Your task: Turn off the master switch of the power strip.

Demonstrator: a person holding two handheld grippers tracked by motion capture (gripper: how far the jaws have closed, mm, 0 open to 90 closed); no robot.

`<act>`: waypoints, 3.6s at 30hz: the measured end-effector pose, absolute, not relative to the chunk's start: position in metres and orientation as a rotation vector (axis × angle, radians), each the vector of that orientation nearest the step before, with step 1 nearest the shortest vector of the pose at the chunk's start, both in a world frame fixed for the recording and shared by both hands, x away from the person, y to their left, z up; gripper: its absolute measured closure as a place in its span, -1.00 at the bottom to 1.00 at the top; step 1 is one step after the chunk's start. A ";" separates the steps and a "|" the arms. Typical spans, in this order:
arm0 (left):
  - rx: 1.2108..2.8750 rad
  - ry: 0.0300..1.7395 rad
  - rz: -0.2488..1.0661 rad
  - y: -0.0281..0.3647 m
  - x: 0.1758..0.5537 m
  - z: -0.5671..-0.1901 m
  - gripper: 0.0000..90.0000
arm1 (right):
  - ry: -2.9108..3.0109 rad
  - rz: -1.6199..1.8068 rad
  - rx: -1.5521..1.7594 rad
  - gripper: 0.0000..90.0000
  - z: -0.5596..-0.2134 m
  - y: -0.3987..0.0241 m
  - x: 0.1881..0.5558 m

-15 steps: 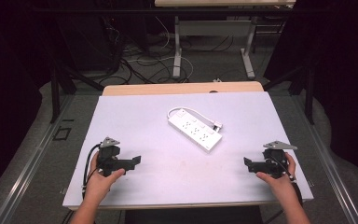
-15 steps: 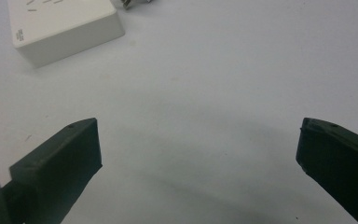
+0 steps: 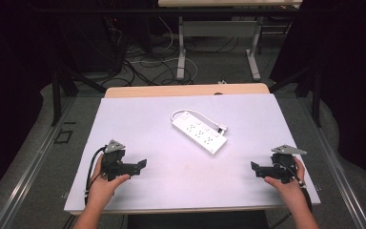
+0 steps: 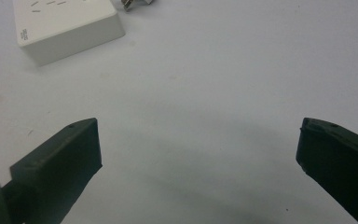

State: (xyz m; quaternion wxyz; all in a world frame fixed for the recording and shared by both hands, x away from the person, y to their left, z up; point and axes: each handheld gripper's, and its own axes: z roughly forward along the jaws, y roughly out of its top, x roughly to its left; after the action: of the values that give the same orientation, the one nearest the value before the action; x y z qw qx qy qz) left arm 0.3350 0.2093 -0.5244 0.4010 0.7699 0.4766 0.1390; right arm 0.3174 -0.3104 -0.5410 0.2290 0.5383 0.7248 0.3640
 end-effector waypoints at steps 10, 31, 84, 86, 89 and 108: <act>1.949 1.194 0.386 0.209 0.336 -0.528 -0.98 | 2.006 1.005 1.436 -1.00 -0.540 -0.306 0.317; 1.927 1.183 0.394 0.210 0.333 -0.527 -0.98 | 2.082 1.026 1.372 -0.95 -0.534 -0.279 0.321; 1.936 1.183 0.387 0.213 0.333 -0.527 -0.98 | 2.296 0.976 1.243 -0.69 -0.503 -0.226 0.355; 1.936 1.181 0.387 0.213 0.334 -0.527 -0.98 | 2.303 0.976 1.244 -0.68 -0.502 -0.225 0.357; 1.937 1.181 0.386 0.213 0.334 -0.527 -0.98 | 2.309 0.970 1.231 -0.68 -0.500 -0.223 0.360; 1.930 1.188 0.385 0.213 0.334 -0.528 -0.98 | 2.351 0.936 1.176 -0.61 -0.489 -0.207 0.379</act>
State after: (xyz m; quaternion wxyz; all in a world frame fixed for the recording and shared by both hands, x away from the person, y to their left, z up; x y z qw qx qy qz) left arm 0.3335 0.2135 -0.5278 0.4089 0.7662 0.4715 0.1530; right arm 0.3789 -0.2069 -0.4891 0.1747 0.4150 0.8295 0.3304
